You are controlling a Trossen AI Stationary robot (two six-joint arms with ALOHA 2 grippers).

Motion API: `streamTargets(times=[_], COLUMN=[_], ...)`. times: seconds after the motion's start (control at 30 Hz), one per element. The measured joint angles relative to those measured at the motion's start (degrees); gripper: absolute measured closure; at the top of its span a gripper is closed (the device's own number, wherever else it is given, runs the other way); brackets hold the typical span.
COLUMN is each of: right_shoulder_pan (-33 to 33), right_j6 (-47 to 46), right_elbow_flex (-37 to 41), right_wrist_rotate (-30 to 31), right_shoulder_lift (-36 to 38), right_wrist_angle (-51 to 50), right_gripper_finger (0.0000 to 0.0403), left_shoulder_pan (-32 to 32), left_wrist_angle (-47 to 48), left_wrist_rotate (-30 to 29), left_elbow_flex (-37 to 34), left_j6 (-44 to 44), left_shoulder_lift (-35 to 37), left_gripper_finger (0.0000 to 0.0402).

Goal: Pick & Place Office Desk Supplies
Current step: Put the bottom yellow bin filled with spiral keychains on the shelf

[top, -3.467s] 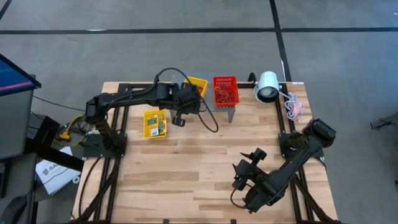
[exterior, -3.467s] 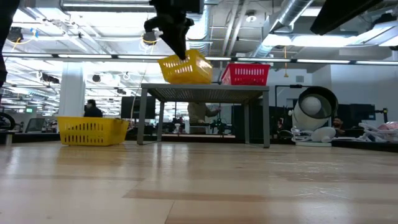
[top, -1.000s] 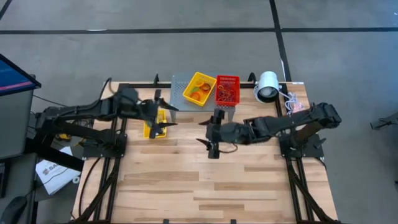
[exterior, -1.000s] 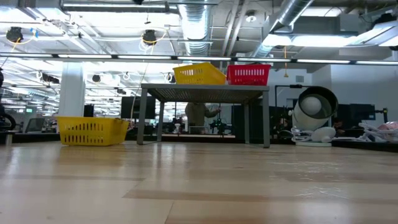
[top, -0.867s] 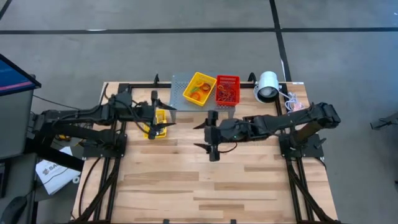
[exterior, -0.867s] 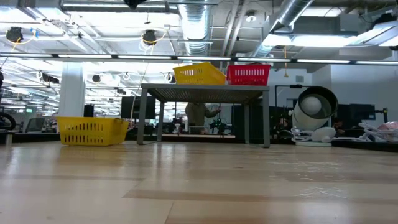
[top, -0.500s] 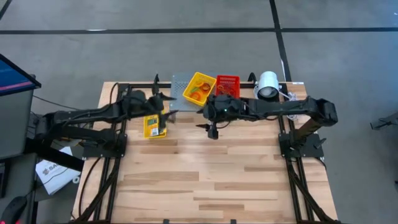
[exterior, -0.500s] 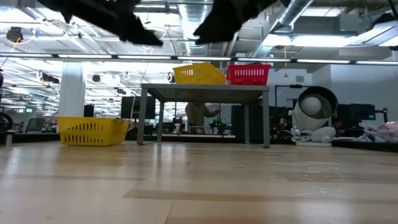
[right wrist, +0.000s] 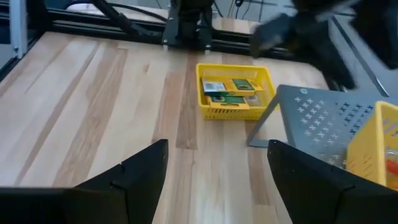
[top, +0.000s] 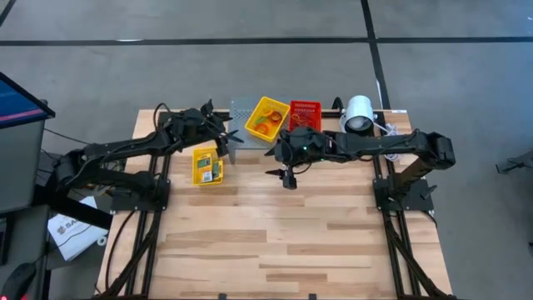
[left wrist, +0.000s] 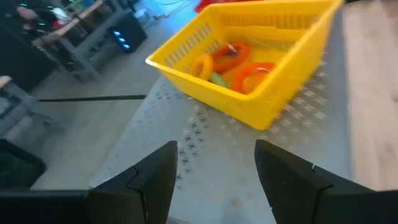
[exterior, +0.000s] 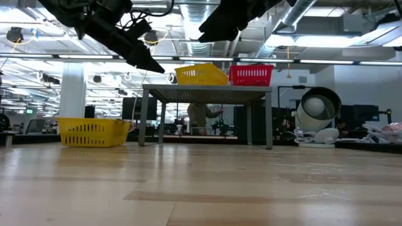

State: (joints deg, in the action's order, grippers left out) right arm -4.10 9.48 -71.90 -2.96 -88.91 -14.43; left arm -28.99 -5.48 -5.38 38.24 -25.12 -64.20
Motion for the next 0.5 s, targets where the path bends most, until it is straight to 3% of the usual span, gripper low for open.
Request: streamTargets(times=[0.2,0.5], right_shoulder_pan=[1.1,1.5], right_j6=[0.0,0.0], right_elbow_flex=[0.0,0.0], right_wrist_rotate=[-0.1,0.0], right_shoulder_lift=[0.2,0.2], right_wrist_angle=[-0.4,-2.6], right_gripper_finger=[0.0132,0.0132], left_shoulder_pan=[-0.1,0.0], left_wrist_angle=[-8.1,-8.3], left_wrist_rotate=[-3.3,-4.3], left_elbow_flex=[0.0,4.6], left_j6=[-1.9,-2.1], left_shoulder_lift=[-4.9,-10.8], left_gripper_finger=[0.0202,0.0212])
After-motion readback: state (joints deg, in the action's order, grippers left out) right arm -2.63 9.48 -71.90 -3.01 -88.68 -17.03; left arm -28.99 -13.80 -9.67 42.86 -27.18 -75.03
